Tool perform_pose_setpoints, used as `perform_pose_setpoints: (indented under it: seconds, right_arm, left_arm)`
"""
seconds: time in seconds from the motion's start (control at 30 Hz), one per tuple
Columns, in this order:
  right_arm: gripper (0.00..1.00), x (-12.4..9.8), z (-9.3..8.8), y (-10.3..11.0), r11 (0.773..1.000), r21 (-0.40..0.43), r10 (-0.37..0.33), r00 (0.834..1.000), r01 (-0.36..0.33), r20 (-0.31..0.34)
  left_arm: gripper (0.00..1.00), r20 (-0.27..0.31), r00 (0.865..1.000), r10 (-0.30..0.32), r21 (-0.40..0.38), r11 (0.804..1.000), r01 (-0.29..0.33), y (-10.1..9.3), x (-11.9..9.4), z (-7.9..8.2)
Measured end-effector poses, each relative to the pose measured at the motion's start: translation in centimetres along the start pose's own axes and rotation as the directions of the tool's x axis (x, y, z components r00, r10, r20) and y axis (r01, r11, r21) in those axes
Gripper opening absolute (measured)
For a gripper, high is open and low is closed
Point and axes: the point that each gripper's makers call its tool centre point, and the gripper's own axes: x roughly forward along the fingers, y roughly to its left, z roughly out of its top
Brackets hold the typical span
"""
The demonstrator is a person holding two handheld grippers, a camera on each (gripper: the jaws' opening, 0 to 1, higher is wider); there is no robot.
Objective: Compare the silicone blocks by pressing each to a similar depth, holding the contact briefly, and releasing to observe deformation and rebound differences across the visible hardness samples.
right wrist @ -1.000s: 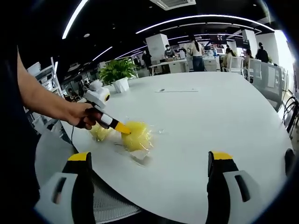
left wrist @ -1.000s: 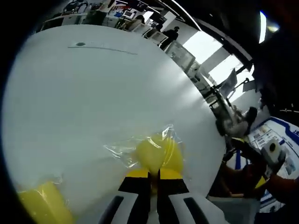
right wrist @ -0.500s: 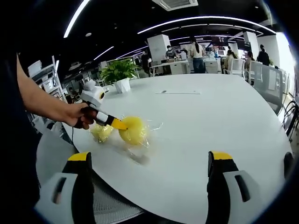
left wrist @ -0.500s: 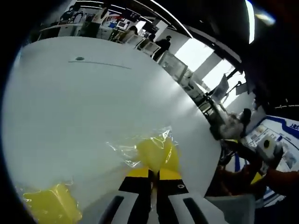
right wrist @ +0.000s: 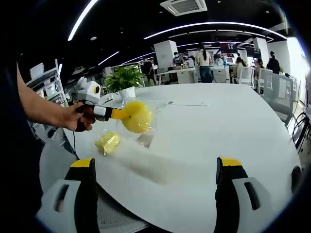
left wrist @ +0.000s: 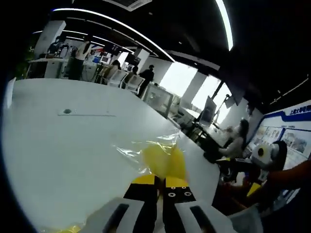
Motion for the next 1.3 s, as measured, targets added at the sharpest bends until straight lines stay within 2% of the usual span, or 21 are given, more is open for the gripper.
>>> perform_pose_setpoints:
  seconds: [0.23, 0.33, 0.47, 0.73, 0.77, 0.87, 0.93, 1.0, 1.03, 1.13, 1.17, 1.2, 1.23, 1.3]
  right_arm:
    - [0.96, 0.0, 4.7, 0.5, 1.0, -0.006, 0.026, 0.997, -0.026, 0.078]
    - [0.96, 0.1, 7.1, 1.8, 0.996, -0.044, 0.077, 0.993, -0.073, 0.091]
    - [0.96, 0.2, 9.9, 2.7, 0.992, -0.078, 0.105, 0.987, -0.096, 0.122]
    - [0.96, 0.9, 15.5, 3.9, 0.985, -0.104, 0.155, 0.969, -0.137, 0.19]
    - [0.96, 1.0, 15.7, 4.0, 0.984, -0.106, 0.16, 0.968, -0.142, 0.191]
    - [0.96, 1.5, 17.5, 5.2, 0.976, -0.112, 0.209, 0.957, -0.189, 0.202]
    - [0.92, 1.9, 18.1, 6.3, 0.963, -0.109, 0.264, 0.946, -0.247, 0.19]
    - [0.75, 2.3, 18.5, 7.1, 0.953, -0.111, 0.299, 0.937, -0.282, 0.182]
    - [0.71, 2.7, 18.5, 7.3, 0.951, -0.112, 0.306, 0.936, -0.29, 0.174]
    - [0.7, 3.7, 18.3, 9.0, 0.928, -0.067, 0.374, 0.917, -0.368, 0.141]
    - [0.66, 4.0, 17.9, 9.6, 0.917, -0.058, 0.399, 0.909, -0.395, 0.117]
    - [0.57, 4.2, 17.8, 9.9, 0.915, -0.051, 0.404, 0.908, -0.4, 0.109]
    - [0.52, 4.3, 17.9, 10.0, 0.914, -0.054, 0.407, 0.907, -0.403, 0.109]
    - [0.55, 4.9, 18.0, 11.0, 0.906, -0.067, 0.424, 0.899, -0.419, 0.113]
  left_arm:
    - [0.0, 0.078, 0.995, -0.055, 0.048, 0.998, 0.051, -2.3, -1.5, 3.3]
    - [0.0, 0.111, 0.991, -0.071, 0.08, 0.995, 0.062, -3.3, -2.2, 4.9]
    - [0.0, 0.152, 0.984, -0.09, 0.137, 0.988, 0.069, -4.4, -3.2, 6.8]
    - [0.0, 0.18, 0.977, -0.112, 0.188, 0.979, 0.077, -6.2, -5.0, 8.5]
    - [0.0, 0.186, 0.976, -0.115, 0.192, 0.978, 0.079, -6.4, -5.3, 8.7]
    - [0.0, 0.199, 0.973, -0.12, 0.185, 0.979, 0.082, -6.6, -6.0, 9.1]
    - [0.0, 0.205, 0.971, -0.119, 0.189, 0.979, 0.08, -6.8, -6.5, 9.2]
    - [0.0, 0.206, 0.971, -0.121, 0.19, 0.978, 0.081, -6.8, -6.9, 9.2]
    - [0.0, 0.207, 0.97, -0.123, 0.193, 0.978, 0.083, -6.9, -7.2, 9.2]
    - [0.0, 0.205, 0.969, -0.14, 0.182, 0.978, 0.103, -7.1, -7.8, 9.2]
    - [0.0, 0.205, 0.968, -0.142, 0.182, 0.978, 0.105, -7.2, -8.1, 9.2]
    - [0.0, 0.205, 0.968, -0.142, 0.183, 0.978, 0.105, -7.3, -8.2, 9.2]
    - [0.0, 0.205, 0.968, -0.143, 0.183, 0.977, 0.105, -7.3, -8.4, 9.2]
    - [0.0, 0.206, 0.968, -0.145, 0.188, 0.976, 0.107, -7.4, -8.9, 9.3]
